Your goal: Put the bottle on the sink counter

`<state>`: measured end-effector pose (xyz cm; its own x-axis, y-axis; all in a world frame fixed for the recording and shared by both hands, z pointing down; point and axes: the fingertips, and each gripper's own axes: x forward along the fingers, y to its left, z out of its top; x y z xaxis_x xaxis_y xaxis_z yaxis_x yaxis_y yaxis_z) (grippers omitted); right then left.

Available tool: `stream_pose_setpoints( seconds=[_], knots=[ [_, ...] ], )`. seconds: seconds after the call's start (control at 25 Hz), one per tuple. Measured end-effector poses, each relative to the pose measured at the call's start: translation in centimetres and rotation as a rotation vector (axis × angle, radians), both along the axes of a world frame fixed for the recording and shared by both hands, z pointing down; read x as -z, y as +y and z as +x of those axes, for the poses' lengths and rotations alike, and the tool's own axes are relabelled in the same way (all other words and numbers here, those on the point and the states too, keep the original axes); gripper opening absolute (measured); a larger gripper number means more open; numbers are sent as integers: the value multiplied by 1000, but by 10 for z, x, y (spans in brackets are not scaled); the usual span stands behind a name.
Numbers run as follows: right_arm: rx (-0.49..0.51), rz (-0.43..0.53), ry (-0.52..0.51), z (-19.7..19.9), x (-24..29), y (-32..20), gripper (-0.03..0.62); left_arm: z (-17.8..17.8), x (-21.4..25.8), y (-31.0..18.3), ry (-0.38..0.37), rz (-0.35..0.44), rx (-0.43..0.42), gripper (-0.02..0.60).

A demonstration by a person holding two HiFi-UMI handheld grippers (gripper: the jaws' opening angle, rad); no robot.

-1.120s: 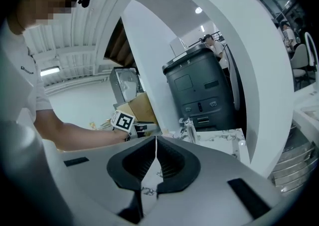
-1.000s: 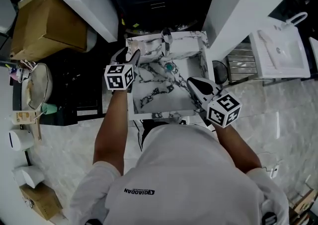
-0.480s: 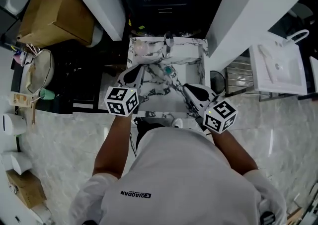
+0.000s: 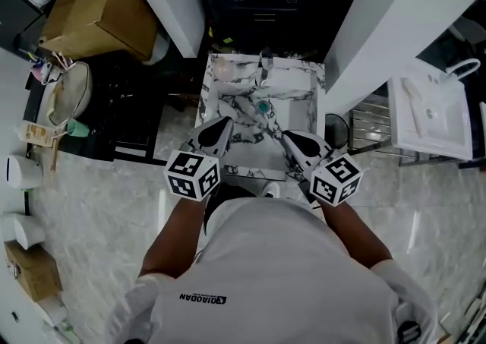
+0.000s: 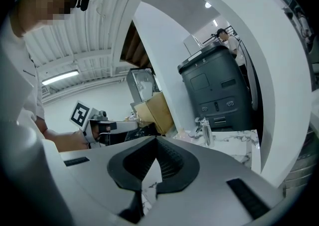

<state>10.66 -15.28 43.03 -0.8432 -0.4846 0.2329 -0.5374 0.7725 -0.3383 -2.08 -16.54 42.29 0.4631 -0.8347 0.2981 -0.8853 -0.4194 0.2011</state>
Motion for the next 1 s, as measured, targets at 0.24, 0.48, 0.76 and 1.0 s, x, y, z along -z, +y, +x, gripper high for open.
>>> stream_pose_setpoints(
  seconds=[0.24,0.48,0.76,1.0],
  knots=[
    [13,2,-7,-4,1,1,40,8,13,9,3,2,-14,14],
    [-12,12,-16,-6,9,-2,40,5,0,12,34,-63,-15,14],
    [-87,14,-5,-9,14,4,40,-9,20,21,33,-7,-62,14],
    [-139,20,13,-32,20,28,40,-30,22,52,35,-25,-114,14]
  ],
)
